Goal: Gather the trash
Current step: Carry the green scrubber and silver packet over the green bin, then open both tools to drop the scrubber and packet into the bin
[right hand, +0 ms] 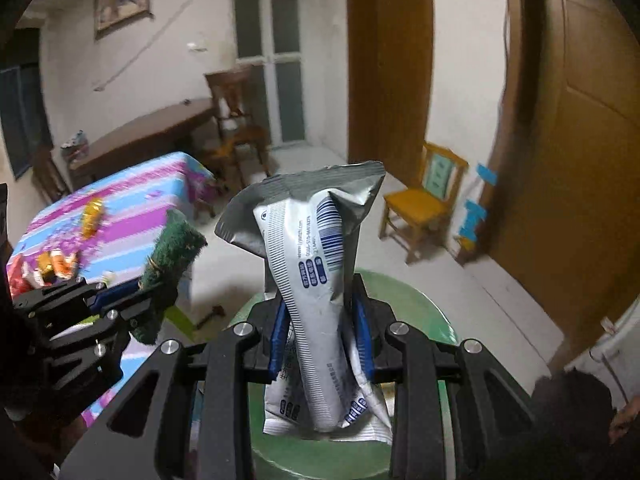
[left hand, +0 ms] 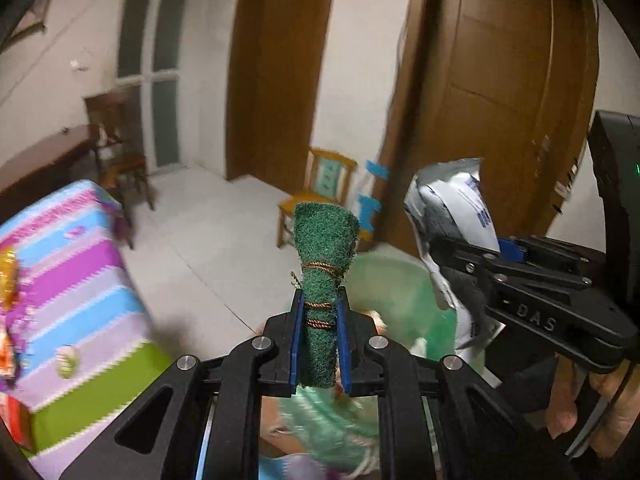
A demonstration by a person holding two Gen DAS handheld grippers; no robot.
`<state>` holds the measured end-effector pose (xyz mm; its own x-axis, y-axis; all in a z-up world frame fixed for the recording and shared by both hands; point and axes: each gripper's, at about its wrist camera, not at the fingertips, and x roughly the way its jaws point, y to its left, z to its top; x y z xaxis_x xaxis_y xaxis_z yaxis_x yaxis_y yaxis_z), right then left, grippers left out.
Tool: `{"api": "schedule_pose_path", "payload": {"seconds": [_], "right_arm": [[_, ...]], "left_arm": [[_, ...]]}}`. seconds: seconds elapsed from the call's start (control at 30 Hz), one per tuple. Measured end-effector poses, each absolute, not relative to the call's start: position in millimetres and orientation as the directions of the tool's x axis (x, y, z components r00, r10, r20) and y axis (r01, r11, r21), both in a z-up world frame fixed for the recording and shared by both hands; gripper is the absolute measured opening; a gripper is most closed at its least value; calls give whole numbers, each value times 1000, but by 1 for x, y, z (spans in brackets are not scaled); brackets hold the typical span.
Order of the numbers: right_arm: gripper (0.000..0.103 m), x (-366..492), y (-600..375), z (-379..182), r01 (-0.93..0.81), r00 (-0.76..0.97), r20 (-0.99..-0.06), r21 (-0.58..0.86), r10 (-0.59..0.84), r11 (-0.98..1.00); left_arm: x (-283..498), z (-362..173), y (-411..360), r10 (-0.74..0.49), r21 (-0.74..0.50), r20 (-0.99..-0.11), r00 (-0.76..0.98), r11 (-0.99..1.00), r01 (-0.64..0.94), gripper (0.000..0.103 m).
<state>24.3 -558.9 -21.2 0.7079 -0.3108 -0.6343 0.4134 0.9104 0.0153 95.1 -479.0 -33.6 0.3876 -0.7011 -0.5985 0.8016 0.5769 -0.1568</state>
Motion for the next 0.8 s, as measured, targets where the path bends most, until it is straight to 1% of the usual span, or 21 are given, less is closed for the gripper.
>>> {"api": "schedule_pose_path", "payload": {"seconds": [0.1,0.3,0.5,0.7,0.73,0.77,0.8], "right_arm": [[27,22,-575,-37,443,671,-671,20,-316,896],[27,17,-600,-67,478,616,-728,42,-301,877],[27,15,-610,-74,481,604,-743,52,-288,875],[29,16,-614,-78,477,596,-754,56,-276,877],[31,16,-614,-78,476,596,-755,55,-275,878],[31,15,-616,-79,477,595,-755,53,-277,878],[36,14,-619,-78,481,594,-753,50,-284,875]], "left_arm": [[96,-52,-504,-689,-165,-635,349,562,810,16],[107,-86,-536,-666,-163,-676,314,551,818,16],[108,-103,-550,-662,-168,-688,299,546,821,16],[112,-103,-556,-659,-169,-692,296,546,820,17],[113,-102,-553,-658,-172,-692,297,550,817,22],[115,-102,-552,-657,-173,-693,297,552,815,37],[116,-101,-550,-654,-165,-691,309,559,813,49]]}}
